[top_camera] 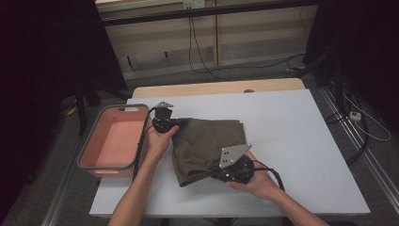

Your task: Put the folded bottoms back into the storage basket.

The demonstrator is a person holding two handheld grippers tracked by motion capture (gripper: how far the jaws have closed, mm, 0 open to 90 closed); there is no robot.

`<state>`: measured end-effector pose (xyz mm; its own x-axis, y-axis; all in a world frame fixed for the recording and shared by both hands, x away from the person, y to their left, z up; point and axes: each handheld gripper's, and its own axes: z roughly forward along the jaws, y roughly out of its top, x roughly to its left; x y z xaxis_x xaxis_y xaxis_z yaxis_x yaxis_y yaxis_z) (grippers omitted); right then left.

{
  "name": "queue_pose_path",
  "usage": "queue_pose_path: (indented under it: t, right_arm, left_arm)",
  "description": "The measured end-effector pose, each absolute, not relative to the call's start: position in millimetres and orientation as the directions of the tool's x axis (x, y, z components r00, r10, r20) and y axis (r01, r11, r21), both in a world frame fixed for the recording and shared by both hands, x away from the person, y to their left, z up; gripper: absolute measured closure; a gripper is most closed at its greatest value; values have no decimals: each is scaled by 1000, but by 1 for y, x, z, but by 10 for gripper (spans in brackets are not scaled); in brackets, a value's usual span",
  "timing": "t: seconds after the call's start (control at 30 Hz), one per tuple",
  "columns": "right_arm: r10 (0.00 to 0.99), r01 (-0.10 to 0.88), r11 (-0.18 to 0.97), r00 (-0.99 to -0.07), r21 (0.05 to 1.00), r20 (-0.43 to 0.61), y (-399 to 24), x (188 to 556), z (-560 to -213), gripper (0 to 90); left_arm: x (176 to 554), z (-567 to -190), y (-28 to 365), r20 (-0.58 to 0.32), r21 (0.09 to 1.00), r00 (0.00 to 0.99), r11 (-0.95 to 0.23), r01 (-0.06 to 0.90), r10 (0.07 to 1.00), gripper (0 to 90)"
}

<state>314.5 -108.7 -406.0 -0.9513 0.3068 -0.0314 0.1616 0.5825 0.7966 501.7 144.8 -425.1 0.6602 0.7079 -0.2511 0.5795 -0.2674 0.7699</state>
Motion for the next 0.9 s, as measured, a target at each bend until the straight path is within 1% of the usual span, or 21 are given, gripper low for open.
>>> queue_pose_path:
  t: [0.23,0.5,0.9]
  right_arm:
    - [312,158,565,-949,810,-32,-110,315,-405,836]
    - [323,154,540,-946,827,-35,-111,314,-403,836]
    - [331,138,510,-943,849,-46,-111,312,-397,837]
  left_arm:
    - [498,-416,145,-246,802,675,-246,545,695,863]
    - [496,-405,148,-228,830,707,-246,501,670,863]
    - [490,-390,151,-209,867,717,-213,450,665,864]
